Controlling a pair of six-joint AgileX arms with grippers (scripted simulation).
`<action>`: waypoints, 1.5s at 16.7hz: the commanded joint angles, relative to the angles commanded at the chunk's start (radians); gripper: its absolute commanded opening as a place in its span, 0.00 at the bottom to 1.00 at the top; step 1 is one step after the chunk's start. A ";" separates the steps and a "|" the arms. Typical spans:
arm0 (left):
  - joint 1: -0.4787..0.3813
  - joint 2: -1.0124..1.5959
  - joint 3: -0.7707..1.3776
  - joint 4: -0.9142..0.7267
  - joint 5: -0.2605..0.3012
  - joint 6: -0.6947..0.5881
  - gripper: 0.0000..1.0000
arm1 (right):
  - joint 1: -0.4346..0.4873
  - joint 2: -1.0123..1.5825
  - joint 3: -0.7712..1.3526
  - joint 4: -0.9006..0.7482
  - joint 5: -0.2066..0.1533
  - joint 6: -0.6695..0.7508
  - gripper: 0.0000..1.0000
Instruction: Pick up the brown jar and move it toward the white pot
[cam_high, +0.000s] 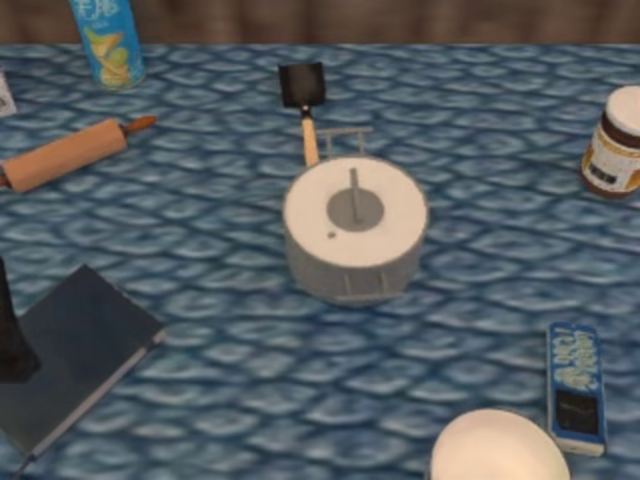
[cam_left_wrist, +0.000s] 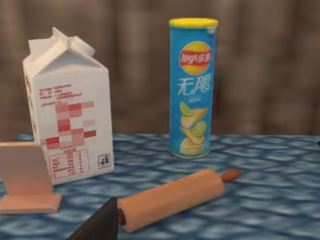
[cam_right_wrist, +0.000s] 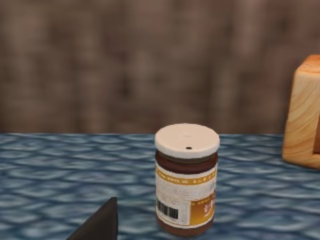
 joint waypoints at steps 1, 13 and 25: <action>0.000 0.000 0.000 0.000 0.000 0.000 1.00 | 0.000 0.000 0.000 0.000 0.000 0.000 1.00; 0.000 0.000 0.000 0.000 0.000 0.000 1.00 | -0.037 0.542 0.402 -0.457 0.017 -0.115 1.00; 0.000 0.000 0.000 0.000 0.000 0.000 1.00 | -0.068 1.572 1.785 -1.011 -0.006 -0.417 1.00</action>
